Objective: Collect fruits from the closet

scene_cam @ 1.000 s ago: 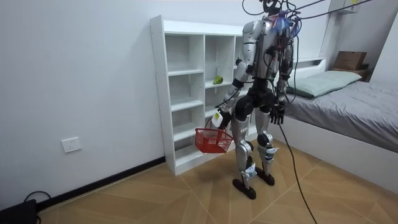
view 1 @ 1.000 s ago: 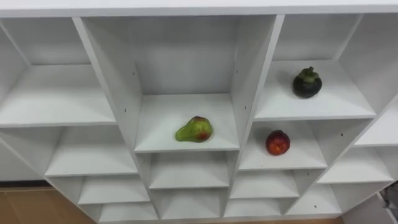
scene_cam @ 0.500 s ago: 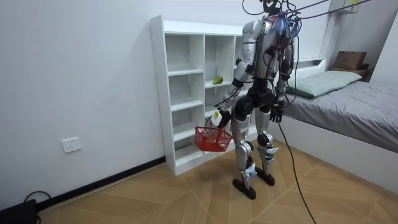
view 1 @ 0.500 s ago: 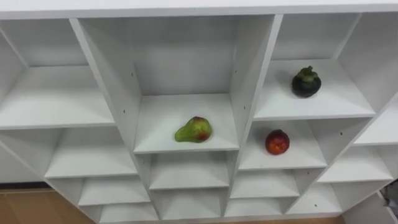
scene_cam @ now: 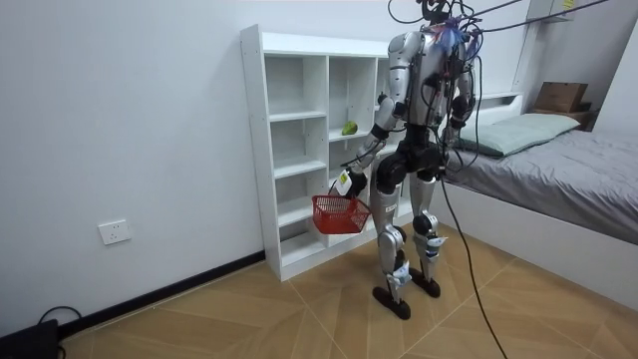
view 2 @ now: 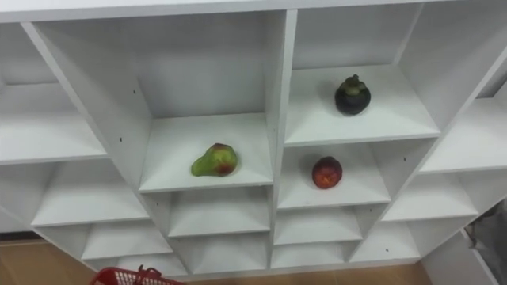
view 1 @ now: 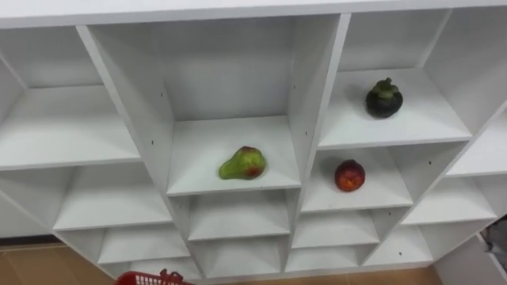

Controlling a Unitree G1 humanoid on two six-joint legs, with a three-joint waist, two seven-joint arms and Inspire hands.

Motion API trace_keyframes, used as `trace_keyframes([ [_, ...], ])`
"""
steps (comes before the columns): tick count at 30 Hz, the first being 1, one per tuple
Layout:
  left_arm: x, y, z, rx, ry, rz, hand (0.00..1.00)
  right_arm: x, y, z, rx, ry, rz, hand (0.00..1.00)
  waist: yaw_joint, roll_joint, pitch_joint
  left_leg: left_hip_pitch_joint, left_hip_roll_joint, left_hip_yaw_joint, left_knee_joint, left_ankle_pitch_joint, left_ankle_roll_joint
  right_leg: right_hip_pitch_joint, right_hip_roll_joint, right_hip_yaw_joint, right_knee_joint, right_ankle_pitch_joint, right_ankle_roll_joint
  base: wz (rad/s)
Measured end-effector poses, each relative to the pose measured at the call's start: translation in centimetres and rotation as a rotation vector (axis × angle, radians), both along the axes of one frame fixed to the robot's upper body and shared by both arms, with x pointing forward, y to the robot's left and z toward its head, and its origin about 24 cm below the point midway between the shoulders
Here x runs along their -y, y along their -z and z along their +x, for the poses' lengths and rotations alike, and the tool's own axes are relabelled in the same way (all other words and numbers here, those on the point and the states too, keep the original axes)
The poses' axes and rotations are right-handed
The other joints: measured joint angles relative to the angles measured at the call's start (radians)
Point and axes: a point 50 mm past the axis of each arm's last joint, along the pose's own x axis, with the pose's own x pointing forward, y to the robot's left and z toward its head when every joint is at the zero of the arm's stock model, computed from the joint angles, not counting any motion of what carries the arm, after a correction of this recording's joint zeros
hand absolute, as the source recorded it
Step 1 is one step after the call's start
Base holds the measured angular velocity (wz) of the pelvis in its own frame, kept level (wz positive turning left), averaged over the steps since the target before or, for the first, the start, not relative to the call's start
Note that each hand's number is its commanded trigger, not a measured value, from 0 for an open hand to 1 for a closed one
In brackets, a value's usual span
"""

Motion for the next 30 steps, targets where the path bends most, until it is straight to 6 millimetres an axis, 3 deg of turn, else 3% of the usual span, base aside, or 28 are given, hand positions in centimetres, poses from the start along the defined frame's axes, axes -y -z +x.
trace_keyframes([
  [4,0.5,0.0,0.1,0.021,0.001,-0.016,1.00,-0.6,-1.0,1.5,0.108,0.001,-0.019,0.00,0.005,0.002,-0.0014,-0.002,0.002,0.011,-0.001,0.000,0.000,-0.015,0.002,0.013,0.002,0.001,-0.001,-0.10],
  [7,0.7,0.0,0.2,0.029,0.003,-0.027,1.00,-1.1,-3.1,4.0,0.273,-0.041,-0.039,0.00,-0.003,0.003,-0.0024,0.000,0.005,0.024,-0.010,0.001,-0.001,-0.019,0.005,0.021,0.001,0.004,-0.002,-0.11],
  [16,1.4,0.0,0.4,0.055,0.027,-0.072,1.00,-1.9,-8.3,7.2,0.591,-0.139,-0.183,0.00,-0.004,0.013,-0.0074,-0.003,0.006,0.030,-0.015,0.002,-0.003,-0.033,0.006,0.018,0.000,0.004,-0.003,-0.01],
  [18,1.7,0.0,0.5,0.056,0.043,-0.080,1.00,-2.6,-10.2,8.1,0.702,-0.161,-0.195,0.00,-0.004,0.016,-0.0083,-0.004,0.007,0.039,-0.015,0.002,-0.003,-0.034,0.008,0.028,0.000,0.004,-0.003,-0.15],
  [24,2.0,0.1,0.6,0.067,0.073,-0.108,1.00,-3.6,-14.5,10.0,0.953,-0.173,-0.250,0.00,0.003,0.023,-0.0051,0.001,0.010,0.057,-0.015,0.002,-0.003,-0.036,0.013,0.053,0.000,0.007,-0.004,-0.10],
  [30,2.1,0.4,0.2,0.039,0.086,-0.112,1.00,-4.7,-16.1,11.0,1.071,-0.207,-0.275,0.00,0.004,0.032,-0.0007,-0.001,0.013,0.058,-0.015,0.003,-0.004,-0.048,0.018,0.065,0.001,0.013,-0.005,-0.05],
])
